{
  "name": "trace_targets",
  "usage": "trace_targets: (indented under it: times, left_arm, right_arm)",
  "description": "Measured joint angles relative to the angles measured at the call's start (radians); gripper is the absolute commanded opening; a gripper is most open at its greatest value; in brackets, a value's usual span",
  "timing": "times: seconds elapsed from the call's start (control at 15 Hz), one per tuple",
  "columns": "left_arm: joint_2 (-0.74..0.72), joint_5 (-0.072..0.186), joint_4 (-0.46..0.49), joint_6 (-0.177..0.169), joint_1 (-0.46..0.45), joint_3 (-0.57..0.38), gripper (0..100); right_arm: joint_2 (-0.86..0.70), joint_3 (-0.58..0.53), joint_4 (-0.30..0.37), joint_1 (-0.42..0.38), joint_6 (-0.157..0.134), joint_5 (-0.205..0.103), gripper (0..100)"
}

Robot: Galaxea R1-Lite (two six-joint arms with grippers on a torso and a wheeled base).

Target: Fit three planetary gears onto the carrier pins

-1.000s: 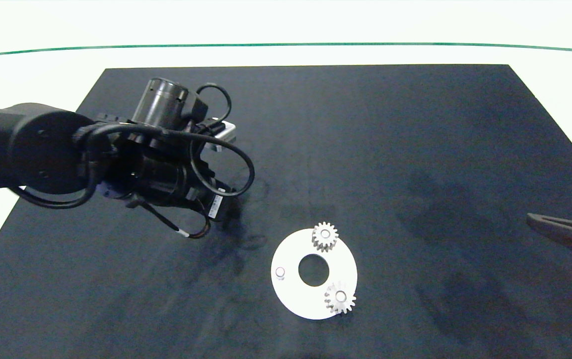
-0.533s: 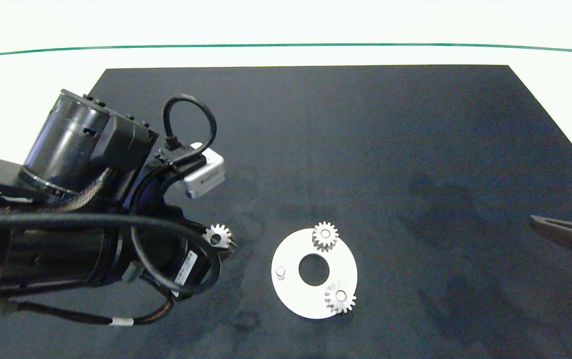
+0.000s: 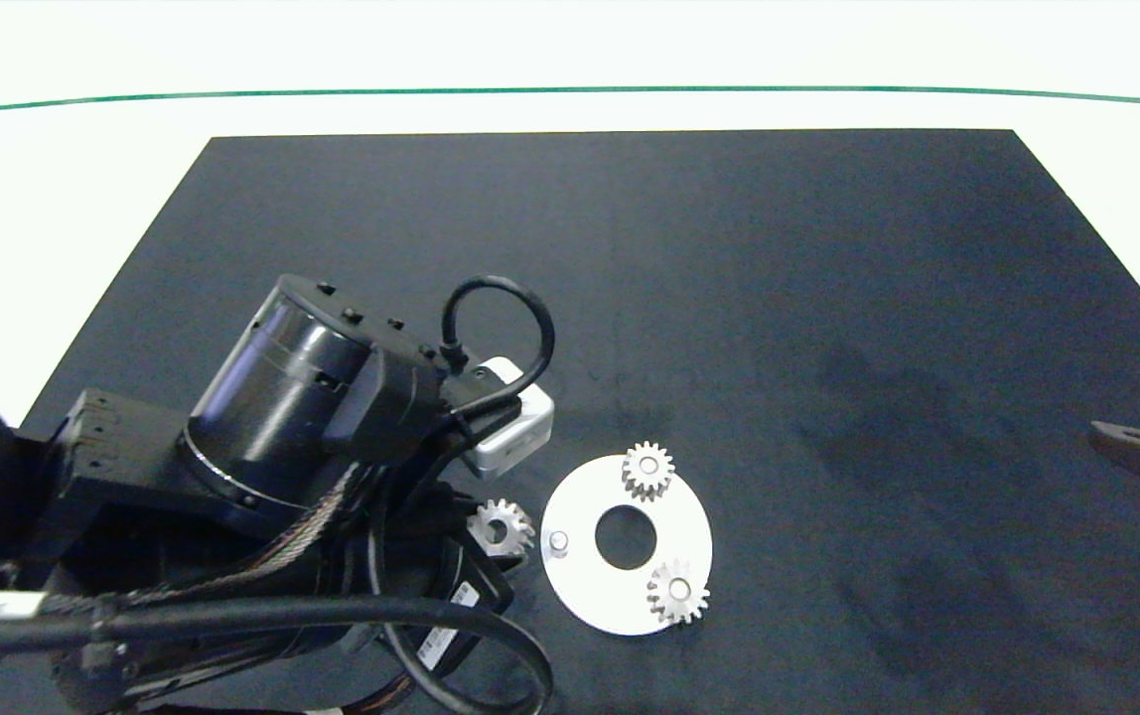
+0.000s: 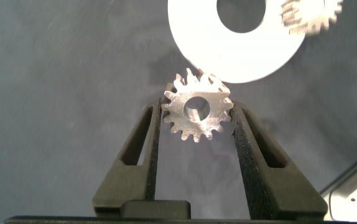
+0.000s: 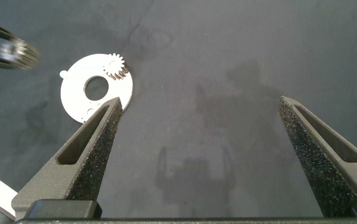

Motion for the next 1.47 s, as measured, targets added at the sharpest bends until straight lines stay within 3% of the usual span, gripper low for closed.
trace_targets:
  times: [0.4,1.2,1.33,1.47]
  left_arm:
    - [0.111,0.020,-0.004,0.003,-0.024,-0.126,19]
    - [0.149,0.019,0.037,0.031,-0.034,-0.129,19]
    - [0.152,0.019,0.037,0.055,-0.034,-0.129,19]
    - [0.154,0.019,0.035,0.058,-0.034,-0.129,19]
  right_arm:
    - [-0.010,0.000,0.000,0.002,-0.012,0.000,100]
    - [-0.020,0.001,0.000,0.002,-0.013,0.001,100]
    - [-0.022,0.000,0.000,0.002,-0.012,0.001,100]
    - [-0.025,0.000,0.000,0.002,-0.012,0.001,100]
